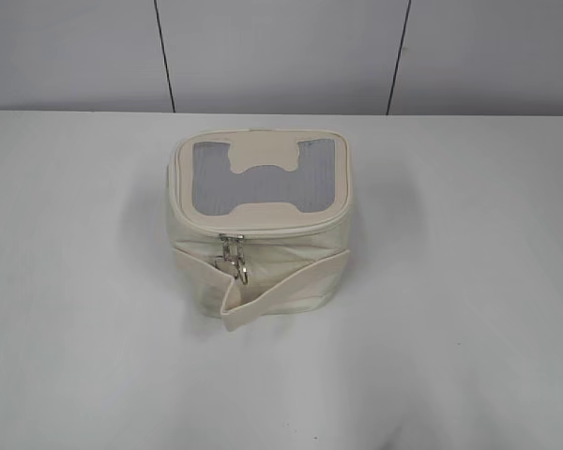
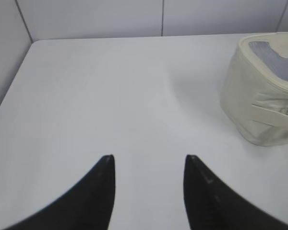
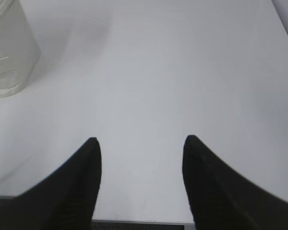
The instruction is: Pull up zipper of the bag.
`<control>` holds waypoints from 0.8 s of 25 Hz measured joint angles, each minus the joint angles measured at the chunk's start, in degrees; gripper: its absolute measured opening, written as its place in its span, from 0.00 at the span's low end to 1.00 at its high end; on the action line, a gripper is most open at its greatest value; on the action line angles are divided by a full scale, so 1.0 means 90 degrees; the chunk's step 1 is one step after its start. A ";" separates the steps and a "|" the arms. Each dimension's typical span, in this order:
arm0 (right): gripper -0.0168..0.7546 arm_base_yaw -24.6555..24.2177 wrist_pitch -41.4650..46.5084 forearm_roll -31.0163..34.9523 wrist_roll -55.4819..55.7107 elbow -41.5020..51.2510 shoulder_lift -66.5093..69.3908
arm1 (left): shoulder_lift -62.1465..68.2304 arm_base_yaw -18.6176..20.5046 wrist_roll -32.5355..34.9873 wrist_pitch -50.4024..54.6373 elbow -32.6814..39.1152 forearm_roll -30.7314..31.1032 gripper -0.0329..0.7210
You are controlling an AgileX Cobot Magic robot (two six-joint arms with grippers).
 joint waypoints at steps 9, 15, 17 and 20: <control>0.58 -0.0103 -0.0002 0.0000 0.0000 0.0000 0.0000 | 0.0000 0.0085 -0.0006 0.0000 0.0000 0.0000 0.51; 0.58 -0.0103 -0.0008 0.0000 0.0000 0.0000 0.0000 | 0.0000 0.0085 -0.0006 0.0000 0.0000 0.0000 0.51; 0.58 -0.0103 -0.0008 0.0000 0.0000 0.0000 0.0000 | 0.0000 0.0085 -0.0006 0.0000 0.0000 0.0000 0.51; 0.58 -0.0103 -0.0008 0.0000 0.0000 0.0000 0.0000 | 0.0000 0.0085 -0.0006 0.0000 0.0000 0.0000 0.51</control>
